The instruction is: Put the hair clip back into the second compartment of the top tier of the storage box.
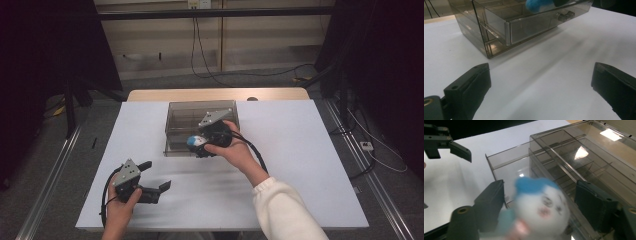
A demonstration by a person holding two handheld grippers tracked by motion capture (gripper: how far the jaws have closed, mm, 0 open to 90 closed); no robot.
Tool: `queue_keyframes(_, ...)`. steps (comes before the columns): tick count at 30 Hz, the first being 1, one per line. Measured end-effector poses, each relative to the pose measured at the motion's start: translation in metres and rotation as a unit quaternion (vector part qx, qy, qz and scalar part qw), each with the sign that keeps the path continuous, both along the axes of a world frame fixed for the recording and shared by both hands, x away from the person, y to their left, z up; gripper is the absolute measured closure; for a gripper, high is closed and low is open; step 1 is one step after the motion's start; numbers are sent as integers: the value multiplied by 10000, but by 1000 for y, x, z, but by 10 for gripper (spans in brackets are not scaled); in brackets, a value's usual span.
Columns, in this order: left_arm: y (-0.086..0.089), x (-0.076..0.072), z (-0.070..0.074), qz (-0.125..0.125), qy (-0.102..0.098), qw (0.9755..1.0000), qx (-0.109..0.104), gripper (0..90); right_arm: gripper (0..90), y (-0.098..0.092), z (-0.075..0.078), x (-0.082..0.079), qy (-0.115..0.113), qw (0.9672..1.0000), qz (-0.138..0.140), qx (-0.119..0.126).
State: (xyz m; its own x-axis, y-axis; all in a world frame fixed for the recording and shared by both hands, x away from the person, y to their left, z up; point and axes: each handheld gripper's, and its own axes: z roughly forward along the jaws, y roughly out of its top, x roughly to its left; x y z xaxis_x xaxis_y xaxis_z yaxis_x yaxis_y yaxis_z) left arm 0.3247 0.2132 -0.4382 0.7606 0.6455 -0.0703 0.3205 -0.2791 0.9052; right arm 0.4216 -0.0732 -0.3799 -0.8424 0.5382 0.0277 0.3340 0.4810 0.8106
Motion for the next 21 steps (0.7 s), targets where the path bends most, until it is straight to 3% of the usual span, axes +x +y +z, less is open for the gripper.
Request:
queue_keyframes(5, -1, 0, 0, 9, 5, 10000, -11, 27, 227, -10, 3, -7, -58, 9998, -93, -164)
queue_keyframes(15, -3, 1, -1, -17, -3, 10000, 40, 29, 282, -43, 8, -10, -95, 9987, -472, -161)
queue_keyframes(21, -3, 0, -1, -10, 6, 10000, 17, 29, 295, -40, 10, -12, -86, 9991, -422, 29)
